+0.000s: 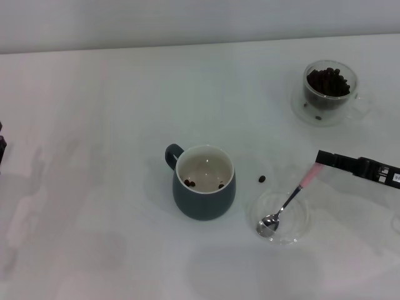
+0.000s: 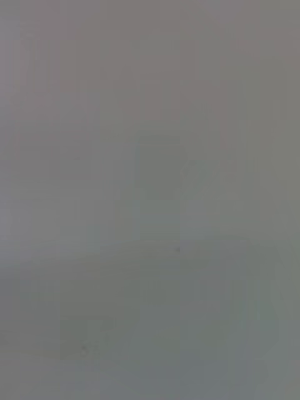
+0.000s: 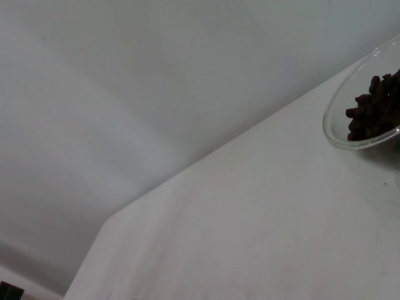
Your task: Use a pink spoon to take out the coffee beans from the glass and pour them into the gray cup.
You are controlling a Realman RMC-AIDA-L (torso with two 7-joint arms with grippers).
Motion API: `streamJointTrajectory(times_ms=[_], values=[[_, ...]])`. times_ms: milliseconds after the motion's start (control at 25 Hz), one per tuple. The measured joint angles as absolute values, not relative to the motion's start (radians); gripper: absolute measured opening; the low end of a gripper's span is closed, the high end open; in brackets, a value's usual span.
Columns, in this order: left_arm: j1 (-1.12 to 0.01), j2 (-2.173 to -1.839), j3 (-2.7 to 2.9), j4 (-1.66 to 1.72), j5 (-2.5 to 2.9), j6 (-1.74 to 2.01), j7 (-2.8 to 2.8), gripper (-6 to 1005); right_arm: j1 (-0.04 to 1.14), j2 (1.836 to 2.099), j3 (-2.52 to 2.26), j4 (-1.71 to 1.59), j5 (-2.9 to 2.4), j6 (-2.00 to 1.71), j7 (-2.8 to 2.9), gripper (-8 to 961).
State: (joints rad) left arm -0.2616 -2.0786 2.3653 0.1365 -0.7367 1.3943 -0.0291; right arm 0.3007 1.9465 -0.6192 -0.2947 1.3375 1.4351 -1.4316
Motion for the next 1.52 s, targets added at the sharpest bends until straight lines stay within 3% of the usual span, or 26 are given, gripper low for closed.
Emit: streamJointTrajectory(times_ms=[280,680,880,1080,1400,1520], values=[[-0.259,-2.079,2.363,0.137,-0.739,1.395,-0.029,566,0.301,1.938,-0.598,-0.306,1.348,1.433,-1.432,303],[-0.25,-2.08,2.361,0.136,-0.741,1.398,-0.029,565,0.307,1.902,-0.456,-0.323,1.35,1.396,-1.465,302],[-0.248,-2.081,2.358,0.137,-0.743,1.398,-0.029,565,0.303,1.901,-0.327,-0.324,1.35,1.4,-1.55,302],[-0.247,-2.084,2.356,0.137,-0.754,1.397,-0.029,565,0.3,1.925,-0.236,-0.324,1.351,1.405,-1.708,303],[-0.24,-2.088,2.362,0.156,-0.835,1.395,-0.04,566,0.285,1.994,-0.09,-0.312,1.364,1.408,-2.065,303],[-0.231,-2.088,2.362,0.177,-0.836,1.395,-0.044,566,0.283,1.996,-0.066,-0.299,1.367,1.407,-2.127,303]])
